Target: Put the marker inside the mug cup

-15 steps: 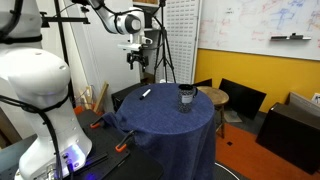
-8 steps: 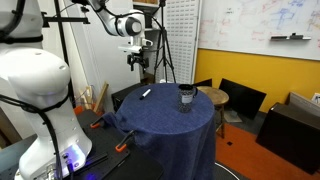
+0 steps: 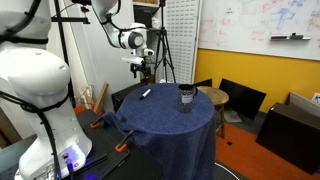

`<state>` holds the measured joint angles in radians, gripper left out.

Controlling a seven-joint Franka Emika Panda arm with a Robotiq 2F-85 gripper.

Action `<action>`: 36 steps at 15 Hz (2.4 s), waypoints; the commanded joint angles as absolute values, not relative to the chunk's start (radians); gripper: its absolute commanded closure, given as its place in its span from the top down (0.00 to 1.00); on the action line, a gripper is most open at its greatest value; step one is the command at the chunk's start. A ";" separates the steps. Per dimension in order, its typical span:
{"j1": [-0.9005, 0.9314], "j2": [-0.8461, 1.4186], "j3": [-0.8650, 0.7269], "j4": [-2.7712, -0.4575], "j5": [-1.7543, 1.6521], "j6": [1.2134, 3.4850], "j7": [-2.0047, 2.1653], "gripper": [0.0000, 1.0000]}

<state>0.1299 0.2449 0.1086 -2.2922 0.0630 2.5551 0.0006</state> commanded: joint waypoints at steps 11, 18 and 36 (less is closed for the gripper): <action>0.125 0.434 0.087 -2.179 0.034 2.645 0.076 1.00; 0.123 0.490 0.089 -2.153 0.023 2.669 0.028 1.00; 0.088 0.615 0.097 -2.043 -0.012 2.640 -0.119 1.00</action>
<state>0.1039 0.5817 0.0868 -2.0903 0.0053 2.6625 -0.0974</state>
